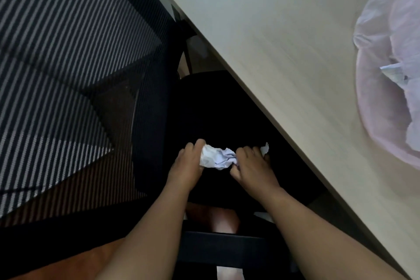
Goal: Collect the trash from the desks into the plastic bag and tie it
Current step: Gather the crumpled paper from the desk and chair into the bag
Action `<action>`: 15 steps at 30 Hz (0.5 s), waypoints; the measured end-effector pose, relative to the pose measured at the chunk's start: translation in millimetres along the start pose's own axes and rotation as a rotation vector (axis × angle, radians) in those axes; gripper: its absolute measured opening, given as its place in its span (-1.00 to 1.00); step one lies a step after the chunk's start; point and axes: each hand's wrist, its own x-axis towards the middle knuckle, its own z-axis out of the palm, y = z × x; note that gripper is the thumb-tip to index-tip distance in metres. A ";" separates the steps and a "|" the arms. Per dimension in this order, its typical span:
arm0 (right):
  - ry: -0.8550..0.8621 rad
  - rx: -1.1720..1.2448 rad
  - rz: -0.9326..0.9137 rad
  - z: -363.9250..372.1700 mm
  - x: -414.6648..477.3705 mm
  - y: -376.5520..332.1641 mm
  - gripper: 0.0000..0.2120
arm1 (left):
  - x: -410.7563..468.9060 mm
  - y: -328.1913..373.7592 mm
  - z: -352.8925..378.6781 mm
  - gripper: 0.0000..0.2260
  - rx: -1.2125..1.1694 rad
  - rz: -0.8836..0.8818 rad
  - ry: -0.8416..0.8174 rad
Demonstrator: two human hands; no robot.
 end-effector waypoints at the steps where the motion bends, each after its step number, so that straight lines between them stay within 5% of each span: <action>1: 0.005 0.013 -0.001 -5.1 -0.7 -1.1 -0.73 | 1.2 1.0 -3.8 -0.54 -0.055 -0.024 -0.005; 4: -0.036 0.102 0.020 -31.6 -2.7 -9.8 -0.67 | 0.4 11.1 -30.5 -0.71 -0.237 -0.092 0.029; 10: 0.030 0.370 0.159 -111.7 -8.8 -46.5 -0.84 | -16.8 52.0 -113.5 -0.93 -0.319 -0.112 0.154; 15: 0.266 0.431 0.174 -183.9 -10.6 -60.0 -0.83 | -4.2 118.5 -187.2 -0.92 -0.229 0.126 0.259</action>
